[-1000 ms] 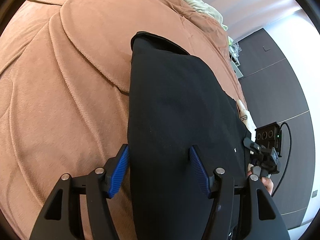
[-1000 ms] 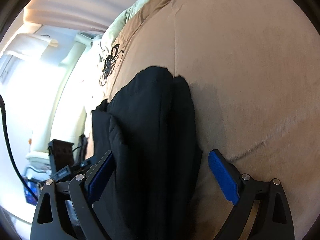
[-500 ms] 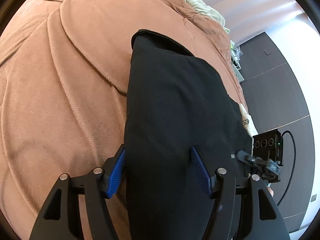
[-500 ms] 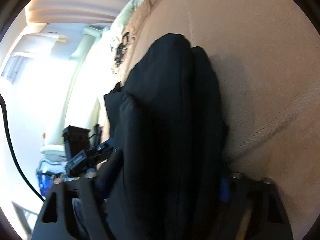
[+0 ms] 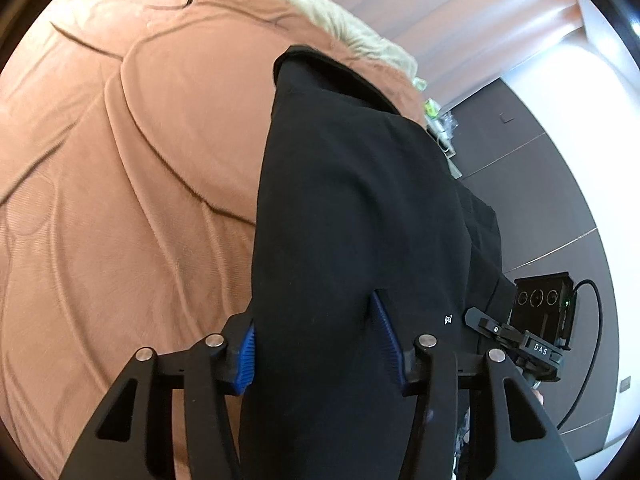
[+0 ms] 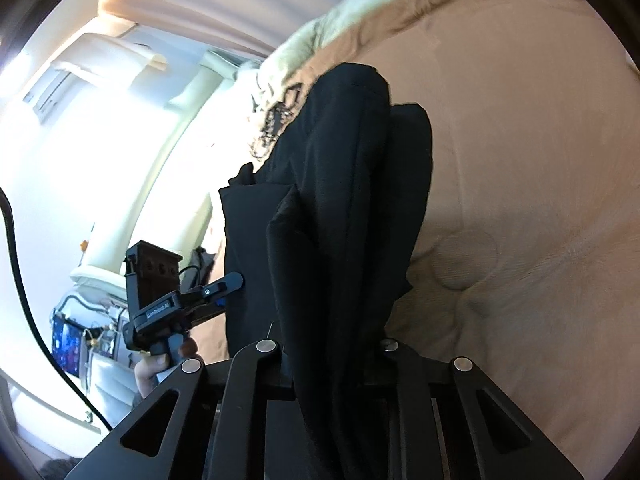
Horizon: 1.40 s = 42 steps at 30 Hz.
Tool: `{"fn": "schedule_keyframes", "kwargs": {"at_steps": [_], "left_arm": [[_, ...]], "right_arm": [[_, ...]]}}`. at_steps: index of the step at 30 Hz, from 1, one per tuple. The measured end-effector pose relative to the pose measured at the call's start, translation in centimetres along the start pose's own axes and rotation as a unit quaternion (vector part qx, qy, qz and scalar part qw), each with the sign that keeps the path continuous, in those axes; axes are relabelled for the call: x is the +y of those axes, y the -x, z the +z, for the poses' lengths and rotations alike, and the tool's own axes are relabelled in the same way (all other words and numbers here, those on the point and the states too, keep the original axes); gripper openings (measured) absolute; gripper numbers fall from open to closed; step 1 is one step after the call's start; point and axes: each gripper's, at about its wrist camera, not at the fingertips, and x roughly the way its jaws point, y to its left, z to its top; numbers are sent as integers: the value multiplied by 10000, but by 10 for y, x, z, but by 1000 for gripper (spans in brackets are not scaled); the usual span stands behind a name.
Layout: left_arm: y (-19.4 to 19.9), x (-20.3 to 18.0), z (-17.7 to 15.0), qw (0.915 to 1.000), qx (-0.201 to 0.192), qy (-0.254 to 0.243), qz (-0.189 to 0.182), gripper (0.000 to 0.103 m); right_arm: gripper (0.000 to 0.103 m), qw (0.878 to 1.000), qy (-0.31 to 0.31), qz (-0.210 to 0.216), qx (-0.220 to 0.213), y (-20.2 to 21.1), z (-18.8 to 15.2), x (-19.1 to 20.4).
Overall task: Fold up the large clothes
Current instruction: 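Grasp the folded shirt bundle with both tools and lift it off the bed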
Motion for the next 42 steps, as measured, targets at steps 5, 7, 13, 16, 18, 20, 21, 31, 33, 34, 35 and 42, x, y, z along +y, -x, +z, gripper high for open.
{"fn": "schedule_keyframes", "kwargs": {"at_steps": [5,7,13,16,18,20,21,31,33,34,35,42], "left_arm": [[41,-21,-9,9994,-277,-169,-86,51],[59,-27,-13,9989,-399,-227,-135,51],[124,-44,-30,9953,-826,-384,-323,51],[153,-50,-39,9933,-1002,-458,-349,51],[175,-54,-46,9917,-1125,-495,-372,51],[197,-58,-53,9897,-1262,-562,-375,51],[207,-58,-55,9889,-1317,-583,-371,51],[302,-61,-96,9807,-1809,-671,-328,51],[319,-60,-106,9787,-1906,-693,-313,51],[326,-59,-111,9778,-1951,-700,-311,51],[334,-58,-114,9769,-1998,-696,-314,51],[380,-48,-139,9711,-2265,-669,-336,51]], "right_arm": [[19,9994,261,56,-210,21,-7,37],[19,9986,412,89,-322,32,-12,57],[19,9953,804,90,-526,55,-29,113],[19,9934,972,92,-600,62,-36,140],[19,9918,1092,105,-660,70,-48,157],[19,9903,1194,117,-706,75,-55,173],[19,9892,1266,128,-734,77,-60,182],[19,9827,1631,271,-833,85,-102,255],[19,9814,1695,303,-853,86,-111,269],[19,9806,1734,315,-863,86,-115,276],[19,9800,1760,331,-869,85,-117,280],[19,9769,1930,412,-816,81,-140,305]]}}
